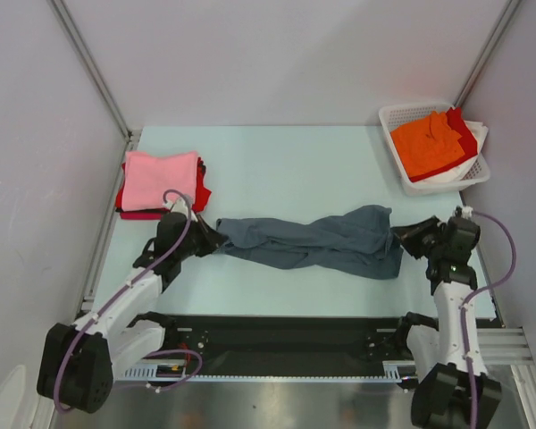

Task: Fold and stack the t-shirts
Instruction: Flatten the tshirt out

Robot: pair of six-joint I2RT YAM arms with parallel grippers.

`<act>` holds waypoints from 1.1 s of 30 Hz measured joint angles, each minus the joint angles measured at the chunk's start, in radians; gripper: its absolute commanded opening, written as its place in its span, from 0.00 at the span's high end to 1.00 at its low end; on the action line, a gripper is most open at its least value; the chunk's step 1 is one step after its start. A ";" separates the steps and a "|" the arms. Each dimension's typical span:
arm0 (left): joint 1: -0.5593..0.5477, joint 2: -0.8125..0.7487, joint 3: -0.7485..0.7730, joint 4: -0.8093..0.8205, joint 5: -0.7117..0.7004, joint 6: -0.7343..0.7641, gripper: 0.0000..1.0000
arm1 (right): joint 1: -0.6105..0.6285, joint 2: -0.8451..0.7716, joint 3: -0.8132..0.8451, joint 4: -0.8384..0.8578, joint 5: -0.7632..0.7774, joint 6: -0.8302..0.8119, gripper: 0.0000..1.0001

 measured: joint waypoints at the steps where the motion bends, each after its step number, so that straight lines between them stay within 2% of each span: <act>1: 0.000 0.035 0.036 0.013 0.005 -0.005 0.99 | 0.038 0.025 0.042 0.007 0.016 0.006 1.00; 8: 0.001 0.231 0.323 0.039 0.014 -0.020 1.00 | 0.410 0.317 0.475 0.029 0.230 -0.036 1.00; 11: 0.006 0.320 0.474 0.017 0.012 -0.018 1.00 | 0.467 0.439 0.633 0.024 0.260 -0.057 1.00; 17: 0.061 0.425 0.801 -0.109 0.044 -0.007 1.00 | 0.468 0.626 0.922 -0.037 0.247 -0.089 1.00; 24: 0.135 0.360 1.071 -0.263 0.073 0.015 1.00 | 0.447 0.545 1.175 -0.098 0.209 -0.118 1.00; 33: 0.143 0.028 1.135 -0.378 0.095 0.026 1.00 | 0.401 0.109 1.221 -0.092 0.215 -0.145 1.00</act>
